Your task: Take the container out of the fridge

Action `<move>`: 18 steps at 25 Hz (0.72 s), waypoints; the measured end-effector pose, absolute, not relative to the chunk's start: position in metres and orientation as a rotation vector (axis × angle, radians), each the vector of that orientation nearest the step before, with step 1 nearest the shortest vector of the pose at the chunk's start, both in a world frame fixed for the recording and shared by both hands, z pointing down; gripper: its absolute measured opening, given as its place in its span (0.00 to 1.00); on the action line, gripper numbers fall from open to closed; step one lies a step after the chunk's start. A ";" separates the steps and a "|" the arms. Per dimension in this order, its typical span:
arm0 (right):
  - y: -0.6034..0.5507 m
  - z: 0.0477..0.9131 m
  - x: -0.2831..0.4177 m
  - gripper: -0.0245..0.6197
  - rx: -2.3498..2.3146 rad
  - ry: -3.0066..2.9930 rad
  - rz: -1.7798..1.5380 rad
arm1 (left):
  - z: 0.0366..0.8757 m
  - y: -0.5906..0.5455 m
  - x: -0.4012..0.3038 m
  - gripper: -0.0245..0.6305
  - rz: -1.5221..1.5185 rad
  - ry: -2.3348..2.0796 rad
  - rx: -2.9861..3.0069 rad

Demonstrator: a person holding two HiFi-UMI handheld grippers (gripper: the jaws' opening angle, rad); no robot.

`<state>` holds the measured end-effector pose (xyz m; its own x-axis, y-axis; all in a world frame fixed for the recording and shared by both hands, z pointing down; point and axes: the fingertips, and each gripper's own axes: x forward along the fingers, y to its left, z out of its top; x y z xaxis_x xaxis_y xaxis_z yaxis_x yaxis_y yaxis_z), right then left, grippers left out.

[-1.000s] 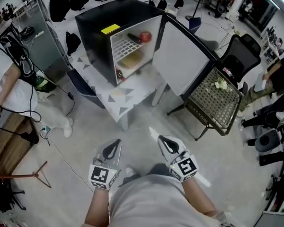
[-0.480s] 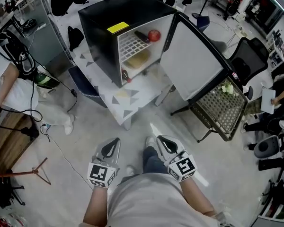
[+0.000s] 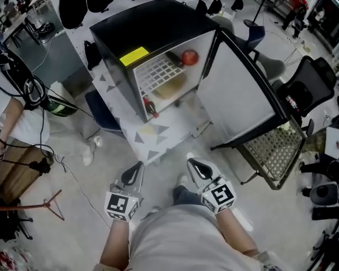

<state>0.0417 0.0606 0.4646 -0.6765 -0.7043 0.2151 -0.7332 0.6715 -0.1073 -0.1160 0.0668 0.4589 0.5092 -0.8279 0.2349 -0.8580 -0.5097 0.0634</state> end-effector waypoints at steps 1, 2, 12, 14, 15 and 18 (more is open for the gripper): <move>0.051 0.464 0.044 0.05 1.169 -2.736 0.273 | 0.458 0.059 -0.113 0.05 0.262 -1.468 2.570; 0.042 0.464 0.047 0.05 1.156 -2.745 0.269 | 0.459 0.051 -0.110 0.05 0.265 -1.482 2.563; -0.033 0.476 0.060 0.05 0.963 -2.811 0.265 | 0.454 -0.014 -0.080 0.05 0.259 -1.638 2.473; -0.044 0.480 0.057 0.05 0.931 -2.824 0.270 | 0.457 -0.018 -0.079 0.05 0.284 -1.657 2.449; -0.049 0.481 0.055 0.05 0.915 -2.830 0.272 | 0.458 -0.020 -0.078 0.05 0.297 -1.663 2.438; -0.064 0.486 0.046 0.05 0.878 -2.840 0.282 | 0.461 -0.025 -0.082 0.05 0.326 -1.684 2.407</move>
